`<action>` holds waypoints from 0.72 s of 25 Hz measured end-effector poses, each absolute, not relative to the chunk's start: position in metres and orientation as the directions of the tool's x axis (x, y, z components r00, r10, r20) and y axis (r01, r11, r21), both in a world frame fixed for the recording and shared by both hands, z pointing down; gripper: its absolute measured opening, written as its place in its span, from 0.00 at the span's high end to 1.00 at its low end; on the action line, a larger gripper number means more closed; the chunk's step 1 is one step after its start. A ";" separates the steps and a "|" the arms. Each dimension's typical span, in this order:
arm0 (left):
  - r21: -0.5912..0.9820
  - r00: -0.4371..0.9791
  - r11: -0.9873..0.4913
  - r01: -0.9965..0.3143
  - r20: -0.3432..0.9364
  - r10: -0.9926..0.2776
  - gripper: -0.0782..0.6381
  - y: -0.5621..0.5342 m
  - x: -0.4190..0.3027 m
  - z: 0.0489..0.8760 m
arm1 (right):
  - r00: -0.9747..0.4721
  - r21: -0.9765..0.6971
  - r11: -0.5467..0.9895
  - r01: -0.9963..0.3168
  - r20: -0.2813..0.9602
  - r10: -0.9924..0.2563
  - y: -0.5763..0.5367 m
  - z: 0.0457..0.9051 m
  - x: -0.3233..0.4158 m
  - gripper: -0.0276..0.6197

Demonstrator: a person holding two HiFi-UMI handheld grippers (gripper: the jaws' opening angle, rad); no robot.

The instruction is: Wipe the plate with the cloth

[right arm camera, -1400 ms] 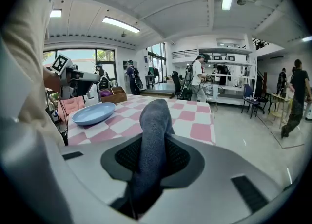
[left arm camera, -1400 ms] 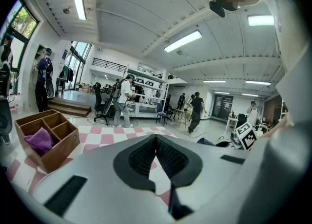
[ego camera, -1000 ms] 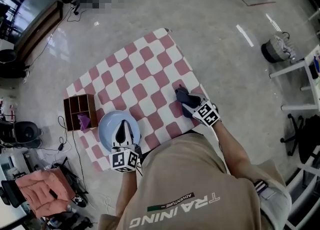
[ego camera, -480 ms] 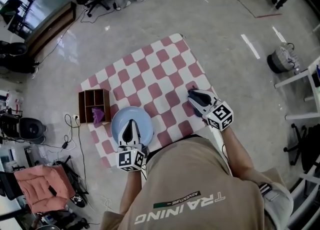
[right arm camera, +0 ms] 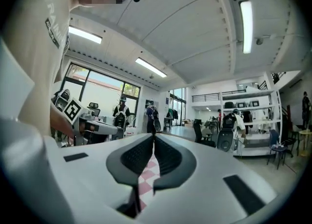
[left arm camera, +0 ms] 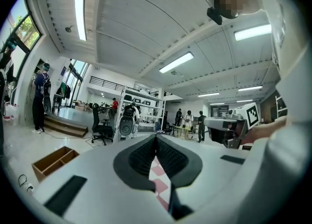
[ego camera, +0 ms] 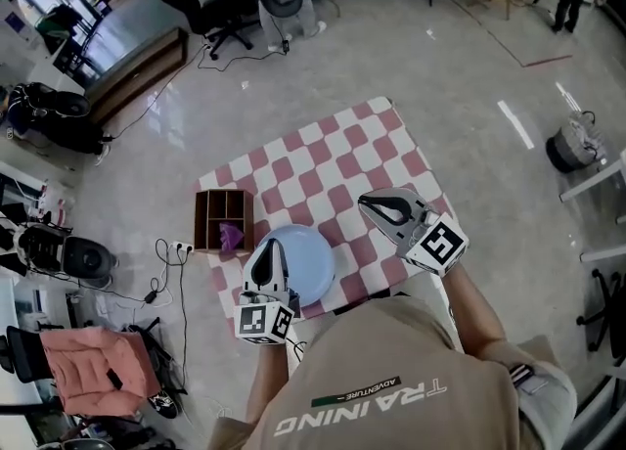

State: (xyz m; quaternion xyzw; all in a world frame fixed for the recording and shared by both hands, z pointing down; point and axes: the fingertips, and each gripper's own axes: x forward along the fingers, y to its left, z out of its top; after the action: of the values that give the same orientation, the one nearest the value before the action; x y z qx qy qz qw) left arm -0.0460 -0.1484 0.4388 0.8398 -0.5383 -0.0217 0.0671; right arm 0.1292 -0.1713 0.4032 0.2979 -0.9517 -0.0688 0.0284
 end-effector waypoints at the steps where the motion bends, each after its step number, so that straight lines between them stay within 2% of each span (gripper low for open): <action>1: 0.130 0.427 -0.420 -0.898 0.029 -0.904 0.88 -0.148 -0.046 0.433 | -0.830 0.164 0.818 -0.551 -0.007 -0.557 -0.169 0.393 0.121 0.92; 9: 0.115 0.416 -0.417 -0.902 -0.031 -0.909 0.88 -0.145 -0.063 0.406 | -0.863 0.110 0.856 -0.506 -0.080 -0.500 -0.152 0.362 0.073 0.93; 18: 0.138 0.383 -0.385 -0.913 -0.037 -0.923 0.88 -0.146 -0.072 0.411 | -0.880 0.053 0.879 -0.474 -0.027 -0.473 -0.147 0.385 0.053 0.93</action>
State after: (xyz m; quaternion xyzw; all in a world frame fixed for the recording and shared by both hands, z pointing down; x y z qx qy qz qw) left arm -0.0719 -0.1456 0.4106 0.8303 -0.5527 -0.0539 0.0472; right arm 0.0526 -0.1470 0.3845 0.2444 -0.9692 -0.0289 -0.0066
